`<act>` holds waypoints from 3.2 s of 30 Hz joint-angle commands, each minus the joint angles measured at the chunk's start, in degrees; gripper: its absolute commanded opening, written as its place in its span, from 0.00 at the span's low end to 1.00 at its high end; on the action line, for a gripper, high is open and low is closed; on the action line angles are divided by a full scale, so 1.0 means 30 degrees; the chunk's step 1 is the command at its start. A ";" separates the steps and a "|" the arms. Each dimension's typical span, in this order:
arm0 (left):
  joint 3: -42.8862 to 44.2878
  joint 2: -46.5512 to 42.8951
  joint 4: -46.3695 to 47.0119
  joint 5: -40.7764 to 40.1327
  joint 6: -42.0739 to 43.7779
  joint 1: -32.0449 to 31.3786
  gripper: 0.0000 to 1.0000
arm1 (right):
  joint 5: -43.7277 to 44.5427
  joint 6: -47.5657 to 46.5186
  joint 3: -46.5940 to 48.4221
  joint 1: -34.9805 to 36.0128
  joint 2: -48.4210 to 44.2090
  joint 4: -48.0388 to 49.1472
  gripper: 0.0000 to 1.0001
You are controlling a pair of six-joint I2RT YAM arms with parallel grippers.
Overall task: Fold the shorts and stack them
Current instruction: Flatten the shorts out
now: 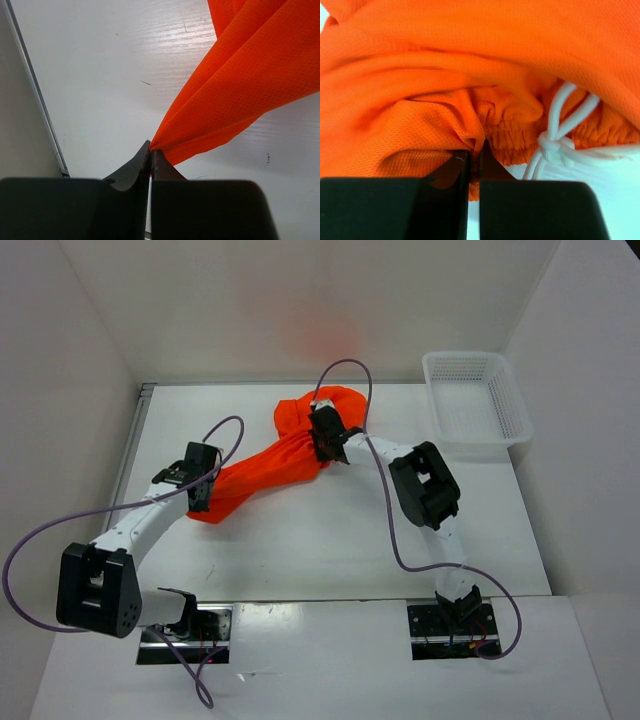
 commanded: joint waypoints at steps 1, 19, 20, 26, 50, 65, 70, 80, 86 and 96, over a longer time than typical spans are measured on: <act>-0.0189 -0.0785 -0.0003 -0.0523 0.0055 -0.0028 0.00 | 0.0100 -0.1371 -0.2547 0.0152 -0.1318 -0.1253 0.00; -0.0540 -0.1344 -0.0472 0.1173 0.0055 -0.3251 0.00 | -0.4110 -0.9615 -0.2745 0.0914 -0.8128 -0.5466 0.78; -0.0743 -0.1344 -0.0472 0.1176 0.0055 -0.3512 0.00 | -0.4843 -0.9201 -0.2294 0.0914 -0.8126 -0.5645 0.78; -0.1330 -0.1549 -0.0472 0.1176 0.0055 -0.3749 0.00 | -0.7977 -0.4606 -0.6294 -0.0428 -1.2105 -0.6231 0.68; 0.0133 0.0824 -0.0296 -0.0406 0.0055 -0.3749 0.00 | -0.6726 0.8028 -1.0611 -0.3217 -0.8160 -0.0405 0.58; -0.0482 0.0473 -0.0296 -0.0580 0.0055 -0.3749 0.00 | -0.6582 0.7825 -0.6044 -0.2751 -0.5260 -0.0550 0.66; -0.0482 0.0473 -0.0296 -0.0758 0.0055 -0.3749 0.00 | -0.5118 0.7825 -0.5656 -0.2368 -0.4874 -0.2042 0.63; -0.0252 0.0473 0.1834 -0.2161 0.0055 -0.3546 0.00 | -0.4299 0.5433 -0.7272 -0.1752 -0.6305 -0.1811 0.05; 0.4809 0.2077 0.7451 -0.5031 0.0055 -0.2228 0.00 | -0.1309 -0.1920 -0.0778 -0.3801 -0.6954 -0.1836 0.00; 1.1140 0.1739 0.7731 -0.5211 0.0055 -0.1138 0.00 | -0.0981 -0.8630 0.3929 -0.3803 -1.0344 -0.2477 0.00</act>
